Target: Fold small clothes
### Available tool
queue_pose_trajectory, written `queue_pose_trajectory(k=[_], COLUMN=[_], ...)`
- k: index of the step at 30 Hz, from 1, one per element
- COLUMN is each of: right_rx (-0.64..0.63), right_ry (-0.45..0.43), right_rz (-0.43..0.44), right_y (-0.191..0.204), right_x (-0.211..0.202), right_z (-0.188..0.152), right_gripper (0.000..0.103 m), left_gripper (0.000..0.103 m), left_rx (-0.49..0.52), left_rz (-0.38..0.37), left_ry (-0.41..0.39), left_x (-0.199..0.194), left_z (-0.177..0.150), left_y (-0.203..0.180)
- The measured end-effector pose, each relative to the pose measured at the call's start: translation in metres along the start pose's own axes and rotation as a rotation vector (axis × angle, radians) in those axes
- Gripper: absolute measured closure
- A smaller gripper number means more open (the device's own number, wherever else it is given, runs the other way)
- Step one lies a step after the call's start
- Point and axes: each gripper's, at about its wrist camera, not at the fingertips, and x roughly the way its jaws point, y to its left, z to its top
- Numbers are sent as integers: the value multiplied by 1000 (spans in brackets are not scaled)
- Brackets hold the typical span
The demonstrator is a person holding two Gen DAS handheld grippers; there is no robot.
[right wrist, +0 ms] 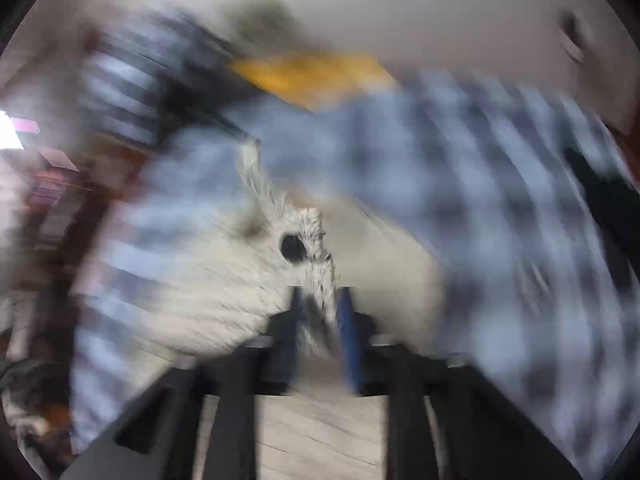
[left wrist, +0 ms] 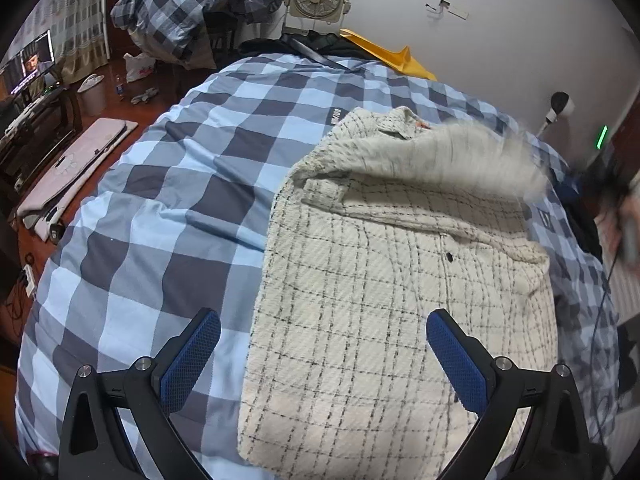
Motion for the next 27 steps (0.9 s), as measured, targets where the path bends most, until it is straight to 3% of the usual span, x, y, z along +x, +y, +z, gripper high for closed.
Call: queue_pose_trajectory(k=[2, 5, 7, 10, 13, 16, 19, 22, 25, 27], right_rx=[120, 216, 215, 116, 75, 95, 131, 161, 158, 120], right_ry=[170, 130, 96, 50, 23, 27, 20, -31, -115, -166], right_rz=[-87, -82, -95, -78, -29, 57, 263, 421, 438, 379], right_y=[-50, -83, -81, -42, 2, 49, 100, 125, 127, 123], right_x=[52, 50, 39, 21, 15, 14, -14, -48, -59, -45], right_z=[-33, -59, -63, -54, -44, -51, -87, -133, -174, -185], right_gripper=[63, 62, 62, 60, 34, 32, 32, 30, 7, 6], left_gripper=[0, 0, 0, 0, 0, 0, 0, 0, 0, 0], left_rx=[-1, 1, -6, -9, 2, 6, 2, 53, 107, 118], left_rz=[-5, 8, 8, 14, 31, 51, 57, 88, 114, 85], left_ry=[-6, -10, -7, -4, -6, -9, -13, -25, -41, -48], left_x=[-1, -1, 0, 3, 6, 8, 7, 6, 5, 5], left_z=[0, -2, -2, -1, -2, -1, 1, 2, 10, 25], left_y=[0, 1, 2, 2, 1, 4, 8, 6, 2, -1])
